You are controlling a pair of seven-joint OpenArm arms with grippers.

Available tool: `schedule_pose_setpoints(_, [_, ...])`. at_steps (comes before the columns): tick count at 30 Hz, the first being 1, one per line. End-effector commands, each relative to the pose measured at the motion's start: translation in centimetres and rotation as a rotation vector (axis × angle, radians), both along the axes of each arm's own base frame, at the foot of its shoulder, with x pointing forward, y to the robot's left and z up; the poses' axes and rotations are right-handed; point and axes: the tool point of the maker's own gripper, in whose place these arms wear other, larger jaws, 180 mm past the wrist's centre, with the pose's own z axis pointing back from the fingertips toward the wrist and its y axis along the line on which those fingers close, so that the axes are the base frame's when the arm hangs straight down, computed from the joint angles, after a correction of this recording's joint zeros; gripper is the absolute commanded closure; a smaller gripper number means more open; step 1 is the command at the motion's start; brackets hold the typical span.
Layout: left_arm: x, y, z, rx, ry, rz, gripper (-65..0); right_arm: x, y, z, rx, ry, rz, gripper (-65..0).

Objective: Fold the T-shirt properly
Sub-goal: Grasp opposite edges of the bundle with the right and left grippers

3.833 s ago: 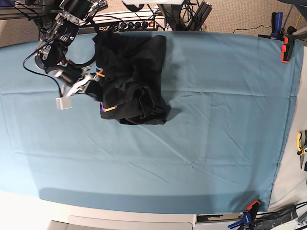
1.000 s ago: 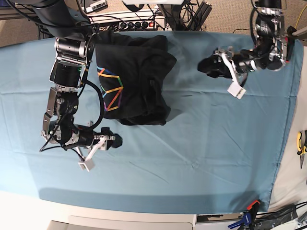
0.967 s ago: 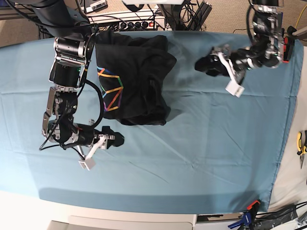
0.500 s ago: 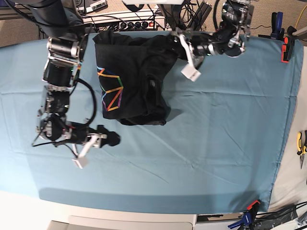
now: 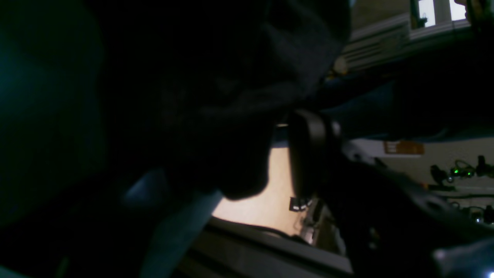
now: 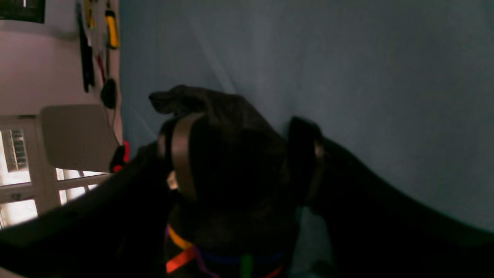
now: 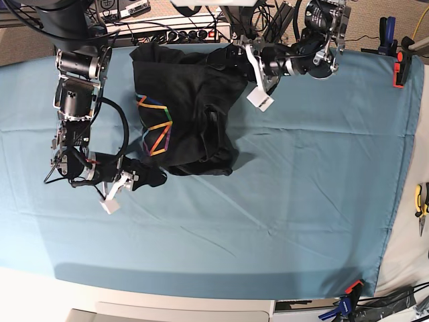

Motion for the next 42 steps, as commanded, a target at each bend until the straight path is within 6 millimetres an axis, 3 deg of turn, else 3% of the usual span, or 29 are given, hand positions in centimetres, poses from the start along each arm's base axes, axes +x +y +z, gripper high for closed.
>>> schedule_pose_setpoints(1, [0.1,0.1,0.1,0.01,-0.012,-0.001,-37.4,1.7,-0.5,2.2,0.017,-0.068,-0.018,-32.7])
schedule_pose_setpoints(10, [0.7,0.2,0.3,0.013,-0.028,0.004,-37.4,1.4,-0.2,2.0,0.031,-0.063,-0.015,-32.7])
schedule_pose_setpoints(21, [0.7,0.2,0.3,0.013,-0.029,0.003,-37.4,-2.4,4.2,-1.8,-0.057,0.044,0.205,-32.7])
schedule_pose_setpoints(30, [0.6,0.1,0.3,0.009,-0.026,0.009,-37.1,-2.8,4.7,-2.1,-0.074,0.055,0.234,-32.6])
schedule_pose_setpoints(33, [0.8,0.1,0.4,0.008,-0.033,0.012,-29.0,-2.8,4.7,-2.1,-0.073,0.056,0.234,-31.3])
schedule_pose_setpoints(38, [1.0,0.3,0.2,0.021,-0.042,0.016,0.0,-2.8,4.7,-2.2,-0.074,0.056,0.234,-10.1])
schedule_pose_setpoints(41, [1.2,0.5,0.0,0.04,-0.063,0.019,0.0,-2.8,4.7,-2.2,-0.074,0.056,0.234,-0.3])
schedule_pose_setpoints(42, [1.2,0.4,0.0,0.038,-0.068,0.015,0.0,-2.8,4.7,-2.2,-0.074,0.056,0.234,0.0])
